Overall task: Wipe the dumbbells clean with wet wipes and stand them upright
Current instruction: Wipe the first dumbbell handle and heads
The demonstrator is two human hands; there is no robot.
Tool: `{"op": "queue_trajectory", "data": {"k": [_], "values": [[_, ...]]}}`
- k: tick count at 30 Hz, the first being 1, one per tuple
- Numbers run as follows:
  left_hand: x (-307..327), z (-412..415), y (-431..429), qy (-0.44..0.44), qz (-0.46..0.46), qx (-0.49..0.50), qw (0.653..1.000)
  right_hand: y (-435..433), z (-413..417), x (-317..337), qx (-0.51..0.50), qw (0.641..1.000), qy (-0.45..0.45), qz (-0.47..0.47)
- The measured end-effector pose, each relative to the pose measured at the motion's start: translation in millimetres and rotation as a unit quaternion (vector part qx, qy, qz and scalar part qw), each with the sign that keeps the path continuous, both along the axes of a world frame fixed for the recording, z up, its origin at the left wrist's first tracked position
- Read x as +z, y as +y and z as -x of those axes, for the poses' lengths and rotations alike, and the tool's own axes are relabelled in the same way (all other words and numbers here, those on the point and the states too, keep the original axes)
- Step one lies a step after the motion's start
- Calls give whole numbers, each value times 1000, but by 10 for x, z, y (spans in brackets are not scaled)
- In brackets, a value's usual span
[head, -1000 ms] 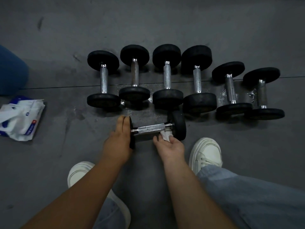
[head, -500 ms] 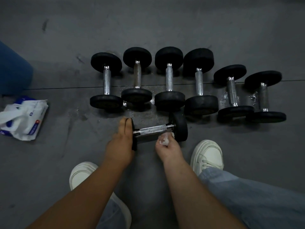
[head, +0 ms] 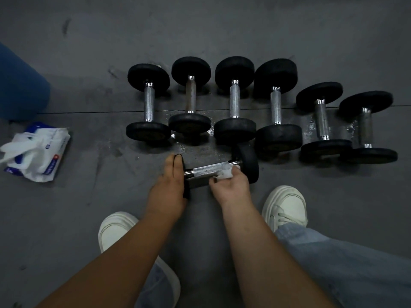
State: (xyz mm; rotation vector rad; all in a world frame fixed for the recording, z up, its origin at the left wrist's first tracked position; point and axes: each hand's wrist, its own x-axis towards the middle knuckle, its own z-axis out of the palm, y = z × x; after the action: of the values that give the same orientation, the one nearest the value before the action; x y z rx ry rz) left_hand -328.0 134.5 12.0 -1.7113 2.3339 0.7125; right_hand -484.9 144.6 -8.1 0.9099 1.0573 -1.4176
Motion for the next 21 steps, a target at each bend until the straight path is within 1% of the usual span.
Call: {"op": "queue_trajectory", "data": {"k": [2,5,9,12,15,17,19,21], "values": [[-4,5,10,-2,2,3,1000,49,-52,86,-6,1000,29,-6],[-6,7,46,-12,5,2,1000,-33,-29,74,8,997,62,-48],[-13,19,81,-14,18,8,1000,-78,-61,125,13,997,54,-58],[-19,18,98,-16,14,10,1000,-7,-129,172,7,997,65,-28],[-20,-3,109,-3,11,8,1000,-118,6,101,3,999,34,-37],[-30,-10,89,0,13,2,1000,-124,15,121,14,998,50,-33],[-20,-8,85,-1,11,3,1000,-24,-37,137,68,992,95,-38],[-12,-4,100,-5,9,0,1000,39,-34,126,176,971,152,-57]]}}
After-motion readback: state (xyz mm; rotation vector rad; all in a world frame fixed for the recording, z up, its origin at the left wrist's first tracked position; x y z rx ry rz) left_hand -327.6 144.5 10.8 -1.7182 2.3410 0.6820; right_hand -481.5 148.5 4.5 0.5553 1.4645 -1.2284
